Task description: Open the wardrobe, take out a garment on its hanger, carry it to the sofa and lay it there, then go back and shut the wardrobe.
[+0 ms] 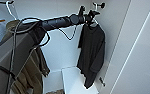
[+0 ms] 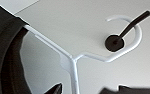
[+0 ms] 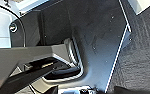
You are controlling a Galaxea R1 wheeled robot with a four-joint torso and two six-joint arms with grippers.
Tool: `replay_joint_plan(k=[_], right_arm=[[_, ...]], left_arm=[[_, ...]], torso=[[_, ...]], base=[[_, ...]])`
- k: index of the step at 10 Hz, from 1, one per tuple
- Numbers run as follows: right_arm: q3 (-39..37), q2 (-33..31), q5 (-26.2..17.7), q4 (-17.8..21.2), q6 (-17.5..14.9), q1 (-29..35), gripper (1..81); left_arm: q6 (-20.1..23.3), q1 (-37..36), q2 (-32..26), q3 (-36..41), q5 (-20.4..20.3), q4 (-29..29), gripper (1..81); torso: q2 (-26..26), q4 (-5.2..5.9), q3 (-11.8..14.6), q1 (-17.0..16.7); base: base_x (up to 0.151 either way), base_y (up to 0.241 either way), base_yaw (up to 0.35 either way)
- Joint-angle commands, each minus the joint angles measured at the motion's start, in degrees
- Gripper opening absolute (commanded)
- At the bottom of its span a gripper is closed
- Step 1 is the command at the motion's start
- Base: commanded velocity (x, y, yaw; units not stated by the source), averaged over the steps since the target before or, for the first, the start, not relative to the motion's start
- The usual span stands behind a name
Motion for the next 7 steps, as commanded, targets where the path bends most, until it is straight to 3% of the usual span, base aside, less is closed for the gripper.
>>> replay_joint_plan(k=[1, 7], right_arm=[[0.2, 0.3, -3.6, 0.4, -0.1, 1.5, 81.1], [-0.1, 1.3, -3.6, 0.4, 0.0, 0.1, 81.1]], left_arm=[[-0.1, -9.5, 1.6, -0.8, -1.6, 0.1, 81.1], [-0.1, -7.5, 2.7, 0.5, -11.2, 11.0, 81.1]], torso=[[0.0, 0.00, 0.0, 0.0], [0.0, 0.00, 0.0, 0.0]], base=[[0.000, 0.000, 0.000], [0.000, 0.000, 0.000]])
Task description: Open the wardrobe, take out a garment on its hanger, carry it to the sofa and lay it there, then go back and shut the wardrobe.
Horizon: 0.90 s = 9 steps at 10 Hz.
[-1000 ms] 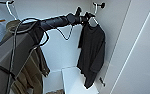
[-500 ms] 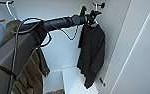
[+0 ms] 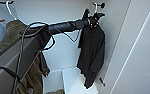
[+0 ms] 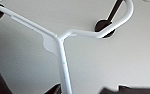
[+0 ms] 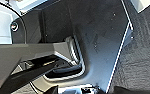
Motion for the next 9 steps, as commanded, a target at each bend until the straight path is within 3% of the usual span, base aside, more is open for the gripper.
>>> replay_joint_plan(k=[1, 5, 9], right_arm=[[-0.1, 0.9, -3.8, 0.3, 0.0, 0.5, 81.1], [0.0, 0.9, -3.9, 0.3, 0.1, 0.2, 81.1], [0.0, 1.0, -3.8, 0.3, 0.0, 0.0, 81.1]], left_arm=[[0.0, -10.3, -0.3, -0.4, -3.8, 4.4, 81.1], [0.0, -10.2, 0.6, -1.7, -4.9, 8.3, 81.1], [-0.1, -10.2, 0.5, -0.4, -5.9, 8.3, 81.1]], torso=[[0.0, 0.00, 0.0, 0.0], [0.0, 0.00, 0.0, 0.0], [0.0, 0.00, 0.0, 0.0]], base=[[0.000, 0.000, 0.000], [0.000, 0.000, 0.000], [0.000, 0.000, 0.000]])
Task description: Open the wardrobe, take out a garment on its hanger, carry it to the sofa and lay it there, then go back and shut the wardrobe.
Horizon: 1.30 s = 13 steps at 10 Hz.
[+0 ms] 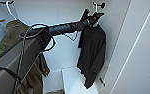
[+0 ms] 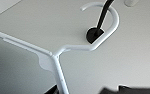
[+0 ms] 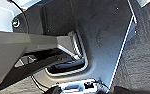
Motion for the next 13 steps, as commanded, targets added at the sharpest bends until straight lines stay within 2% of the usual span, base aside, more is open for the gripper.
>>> replay_joint_plan(k=[1, 2, 3, 8, 13], right_arm=[[0.3, 0.3, -3.8, 0.3, 0.0, 1.1, 81.1], [0.3, 0.3, -3.8, 0.3, 0.0, 1.1, 81.1], [0.2, 0.3, -3.8, 0.3, 0.0, 1.1, 81.1], [0.1, -0.1, -3.8, 0.5, 0.1, 1.1, 81.1], [0.4, -0.2, -2.7, 0.1, -0.3, 1.4, 81.1]], left_arm=[[-0.1, -11.0, 0.2, 0.3, -1.3, 1.0, 81.1], [-0.1, -11.0, 0.2, 0.3, -1.4, 1.1, 81.1], [-0.1, -11.0, 0.2, 0.5, -1.8, 1.0, 1.0], [-0.2, -12.8, -1.4, 3.3, -2.5, 1.1, 1.0], [-0.5, -17.3, -8.6, 7.7, -1.8, 1.2, 1.0]], torso=[[0.0, 0.00, 0.0, 0.0], [0.0, 0.00, 0.0, 0.0], [0.0, 0.00, 0.0, 0.0], [0.0, 0.00, 0.0, 0.0], [0.0, 0.00, 0.0, 0.0]], base=[[0.000, 0.000, 0.000], [0.000, 0.000, 0.000], [0.000, 0.000, 0.000], [0.000, 0.000, 0.000], [0.000, 0.000, 0.000]])
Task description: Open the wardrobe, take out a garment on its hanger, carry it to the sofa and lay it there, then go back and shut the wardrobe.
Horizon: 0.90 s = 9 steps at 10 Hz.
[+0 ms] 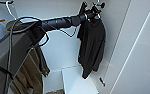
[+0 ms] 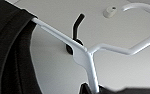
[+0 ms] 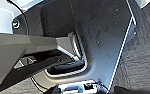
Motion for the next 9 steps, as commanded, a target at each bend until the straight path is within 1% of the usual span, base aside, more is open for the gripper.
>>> replay_joint_plan(k=[1, 2, 3, 4, 5, 6, 7, 8, 9], right_arm=[[0.4, -0.1, -3.3, 0.1, -0.3, 1.4, 81.1], [0.4, 0.0, -3.3, 0.0, -0.3, 1.4, 81.1], [0.4, -0.1, -3.3, 0.0, -0.3, 1.5, 81.1], [0.4, -0.1, -3.3, 0.0, -0.4, 1.8, 81.1], [0.4, 0.0, -3.3, 0.0, -0.4, 2.0, 81.1], [0.4, 0.1, -3.3, 0.0, -0.4, 2.2, 81.1], [0.4, 0.0, -3.3, 0.0, -0.4, 2.3, 81.1], [0.4, -0.1, -3.3, 0.2, -0.3, 2.5, 81.1], [0.4, -0.1, -3.3, 0.2, -0.3, 2.5, 81.1]], left_arm=[[1.0, -13.0, -3.1, 0.9, -1.9, 2.3, 1.0], [1.0, -12.9, -3.7, 1.4, -0.6, 3.0, 1.0], [1.0, -12.7, -4.3, 2.0, 1.1, 3.8, 1.0], [1.0, -12.3, -4.9, 2.3, 2.4, 5.2, 1.0], [1.0, -12.2, -5.5, 2.5, 4.7, 6.1, 1.0], [1.0, -12.1, -5.6, 2.4, 5.3, 6.4, 1.0], [1.0, -12.1, -5.5, 2.3, 6.0, 6.6, 1.0], [1.0, -12.0, -5.0, 2.2, 7.5, 7.4, 1.0], [1.0, -11.6, -4.7, 2.2, 7.5, 7.7, 1.0]], torso=[[0.0, 4.36, 0.0, 0.0], [0.0, 5.60, 0.0, 0.0], [0.0, 6.07, 0.0, 0.0], [0.0, 7.20, 0.0, 0.0], [0.0, 9.26, 0.0, 0.0], [0.0, 11.01, 0.0, 0.0], [0.0, 7.36, 0.0, 0.0], [0.0, 9.33, 0.0, 0.0], [0.0, 10.82, 0.0, 0.0]], base=[[0.000, 0.000, 0.000], [0.000, 0.000, 0.000], [0.000, 0.000, 0.000], [0.000, 0.000, 0.000], [0.000, 0.000, 0.000], [0.000, 0.000, 0.000], [0.000, 0.000, 0.000], [0.000, 0.000, 0.000], [0.000, 0.000, 0.000]])
